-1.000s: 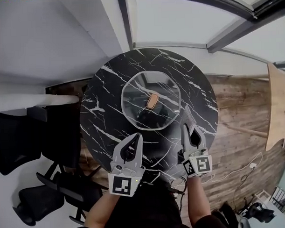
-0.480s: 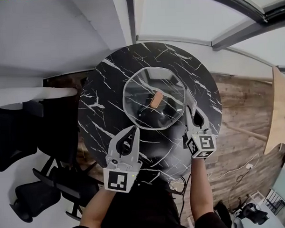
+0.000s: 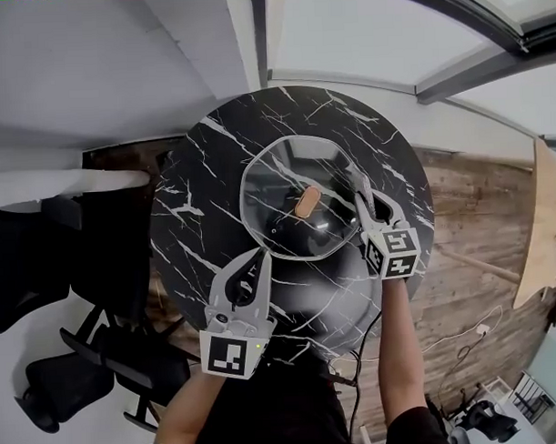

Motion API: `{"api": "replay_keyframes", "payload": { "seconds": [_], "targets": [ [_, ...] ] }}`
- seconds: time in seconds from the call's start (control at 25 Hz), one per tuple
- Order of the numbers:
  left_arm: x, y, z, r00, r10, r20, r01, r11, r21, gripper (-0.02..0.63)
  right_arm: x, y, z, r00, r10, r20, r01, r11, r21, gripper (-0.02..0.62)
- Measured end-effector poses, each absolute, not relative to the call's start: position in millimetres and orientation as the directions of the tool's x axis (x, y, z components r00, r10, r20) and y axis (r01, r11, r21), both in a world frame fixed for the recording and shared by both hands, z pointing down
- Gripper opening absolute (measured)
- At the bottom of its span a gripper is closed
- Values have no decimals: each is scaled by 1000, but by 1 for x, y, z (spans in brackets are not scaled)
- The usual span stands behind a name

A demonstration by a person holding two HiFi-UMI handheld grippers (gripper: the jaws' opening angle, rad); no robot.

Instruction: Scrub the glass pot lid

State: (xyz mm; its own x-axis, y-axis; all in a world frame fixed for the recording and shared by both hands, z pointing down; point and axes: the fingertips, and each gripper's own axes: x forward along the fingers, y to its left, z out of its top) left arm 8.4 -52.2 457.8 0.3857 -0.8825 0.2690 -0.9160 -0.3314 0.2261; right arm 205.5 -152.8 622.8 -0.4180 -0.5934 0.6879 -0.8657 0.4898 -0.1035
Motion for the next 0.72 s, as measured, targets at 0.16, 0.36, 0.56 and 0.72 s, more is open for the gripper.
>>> {"api": "replay_keyframes", "payload": {
  "seconds": [0.16, 0.36, 0.56, 0.72],
  "targets": [
    [5, -54, 459, 377, -887, 267, -919, -323, 225, 3, 192, -159, 632, -438, -546, 714, -836, 540, -100, 74],
    [3, -53, 462, 373, -887, 273, -920, -316, 231, 3, 179, -157, 643, -453, -490, 745, -800, 592, -97, 72],
    [3, -49, 461, 369, -889, 271, -920, -307, 245, 3, 165, -146, 657, -430, -438, 790, -725, 688, -14, 71],
    [1, -44, 462, 368, -889, 273, -919, -303, 251, 3, 166, -143, 656, -435, -432, 790, -721, 693, -18, 71]
  ]
}}
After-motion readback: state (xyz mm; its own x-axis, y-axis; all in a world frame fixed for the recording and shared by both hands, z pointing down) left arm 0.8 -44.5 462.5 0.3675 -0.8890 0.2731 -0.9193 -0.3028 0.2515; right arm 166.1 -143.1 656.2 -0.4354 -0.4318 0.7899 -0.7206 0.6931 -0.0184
